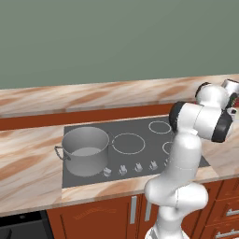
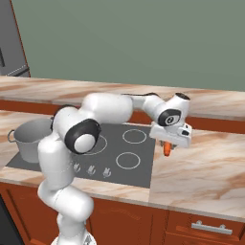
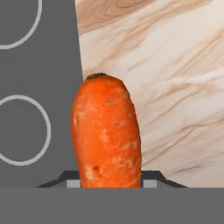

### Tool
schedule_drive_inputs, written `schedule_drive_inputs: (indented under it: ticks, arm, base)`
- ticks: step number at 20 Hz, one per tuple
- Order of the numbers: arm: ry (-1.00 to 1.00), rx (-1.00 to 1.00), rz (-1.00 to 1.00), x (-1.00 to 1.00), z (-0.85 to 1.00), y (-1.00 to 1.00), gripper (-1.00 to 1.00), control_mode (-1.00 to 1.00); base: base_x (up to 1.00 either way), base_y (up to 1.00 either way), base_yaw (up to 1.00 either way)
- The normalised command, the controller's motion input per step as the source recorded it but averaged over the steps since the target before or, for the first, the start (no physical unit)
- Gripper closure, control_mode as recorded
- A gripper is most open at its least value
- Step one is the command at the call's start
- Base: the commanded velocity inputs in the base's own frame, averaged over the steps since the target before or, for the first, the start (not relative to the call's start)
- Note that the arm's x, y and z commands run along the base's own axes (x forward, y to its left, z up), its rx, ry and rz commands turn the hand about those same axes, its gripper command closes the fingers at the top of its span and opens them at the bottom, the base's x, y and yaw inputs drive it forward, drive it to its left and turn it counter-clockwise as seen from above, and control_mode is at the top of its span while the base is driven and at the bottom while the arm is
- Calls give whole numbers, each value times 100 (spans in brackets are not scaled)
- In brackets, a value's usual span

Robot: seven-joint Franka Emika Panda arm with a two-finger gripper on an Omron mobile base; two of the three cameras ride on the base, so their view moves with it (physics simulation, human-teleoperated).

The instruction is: Turn on the burner for the pot on the stove. Wait thirty seconds for the pot to heat up. Then add the carrot to the pot.

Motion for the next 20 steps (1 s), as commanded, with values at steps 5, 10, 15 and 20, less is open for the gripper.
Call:
schedule_drive_inputs:
  ticks: [5, 10, 15, 20]
  arm:
    - [-12, 0, 12, -15, 30, 100, 100, -100]
    - [-10, 0, 23, -8, 7, 100, 100, -100]
    - [-8, -1, 21, -2, 31, 100, 100, -100]
    - [0, -5, 14, 0, 67, 100, 100, -100]
  base:
    - [0, 0, 0]
    - [0, 0, 0]
    - [0, 0, 0]
    - [0, 0, 0]
